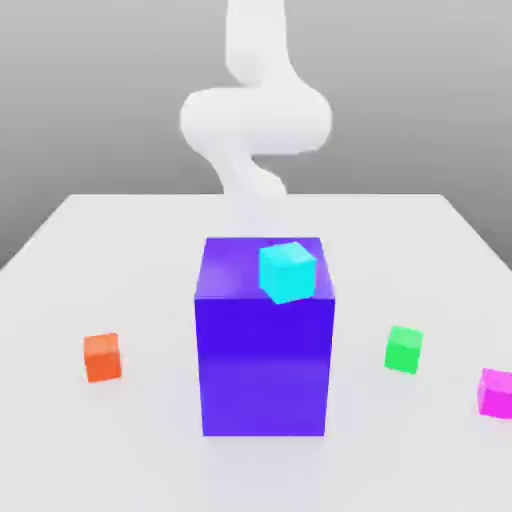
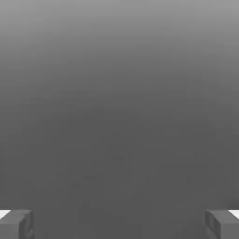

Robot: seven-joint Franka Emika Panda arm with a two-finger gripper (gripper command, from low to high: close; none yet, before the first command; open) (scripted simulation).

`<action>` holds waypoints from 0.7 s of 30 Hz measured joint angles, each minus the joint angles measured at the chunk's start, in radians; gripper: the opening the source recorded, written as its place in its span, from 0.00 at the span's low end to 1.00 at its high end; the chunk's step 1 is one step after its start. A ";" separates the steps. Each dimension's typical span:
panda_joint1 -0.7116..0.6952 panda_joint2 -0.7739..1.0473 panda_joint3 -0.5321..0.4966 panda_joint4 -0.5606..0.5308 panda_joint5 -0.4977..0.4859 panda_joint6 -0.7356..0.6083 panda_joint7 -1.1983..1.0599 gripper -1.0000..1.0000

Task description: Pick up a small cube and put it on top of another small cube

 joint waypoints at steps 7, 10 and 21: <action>0.168 0.260 0.034 -0.044 0.072 0.104 -0.170 0.50; 0.229 0.369 0.063 -0.063 0.092 0.148 -0.234 0.50; 0.443 0.768 0.193 -0.134 0.013 0.316 -0.359 0.50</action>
